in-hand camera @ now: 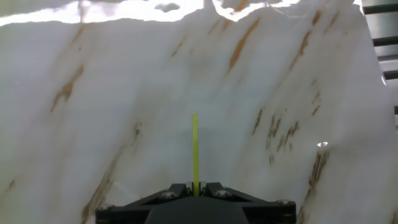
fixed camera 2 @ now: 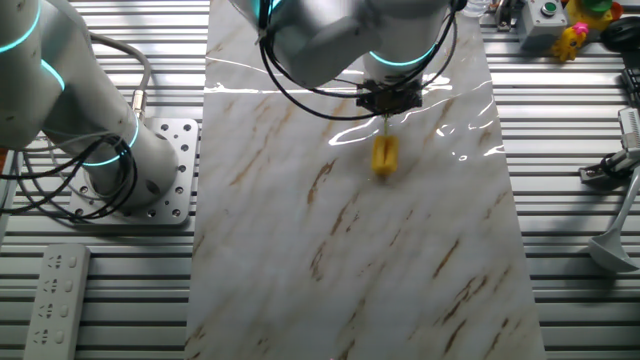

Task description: Scrub the table with a brush

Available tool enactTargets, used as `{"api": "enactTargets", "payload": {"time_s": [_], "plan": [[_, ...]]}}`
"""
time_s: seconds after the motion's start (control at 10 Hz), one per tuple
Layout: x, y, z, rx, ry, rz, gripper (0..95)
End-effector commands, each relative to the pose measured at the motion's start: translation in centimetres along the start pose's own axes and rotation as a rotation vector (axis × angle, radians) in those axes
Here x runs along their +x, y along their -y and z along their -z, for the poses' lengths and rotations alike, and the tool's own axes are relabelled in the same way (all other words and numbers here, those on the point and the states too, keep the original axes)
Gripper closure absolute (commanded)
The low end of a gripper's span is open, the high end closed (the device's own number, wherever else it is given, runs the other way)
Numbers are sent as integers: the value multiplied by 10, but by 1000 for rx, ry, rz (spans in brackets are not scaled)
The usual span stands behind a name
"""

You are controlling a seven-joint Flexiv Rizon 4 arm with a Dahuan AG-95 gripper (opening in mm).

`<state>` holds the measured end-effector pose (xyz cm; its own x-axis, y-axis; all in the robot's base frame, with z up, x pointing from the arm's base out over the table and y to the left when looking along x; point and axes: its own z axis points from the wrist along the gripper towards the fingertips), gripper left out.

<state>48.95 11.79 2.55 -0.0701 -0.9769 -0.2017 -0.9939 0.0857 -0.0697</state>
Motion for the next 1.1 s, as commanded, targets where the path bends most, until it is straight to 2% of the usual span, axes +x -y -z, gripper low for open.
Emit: {"api": "enactTargets", "payload": {"time_s": [0.1, 0.4, 0.6, 0.9, 1.1], "plan": [[-10, -1, -9, 24, 20, -46, 950], [-32, -5, -17, 40, 23, -88, 950], [-42, -5, -19, 43, 20, -104, 950], [-45, -2, -16, 43, 13, -90, 950], [-37, 1, -13, 43, 6, -57, 950]]}}
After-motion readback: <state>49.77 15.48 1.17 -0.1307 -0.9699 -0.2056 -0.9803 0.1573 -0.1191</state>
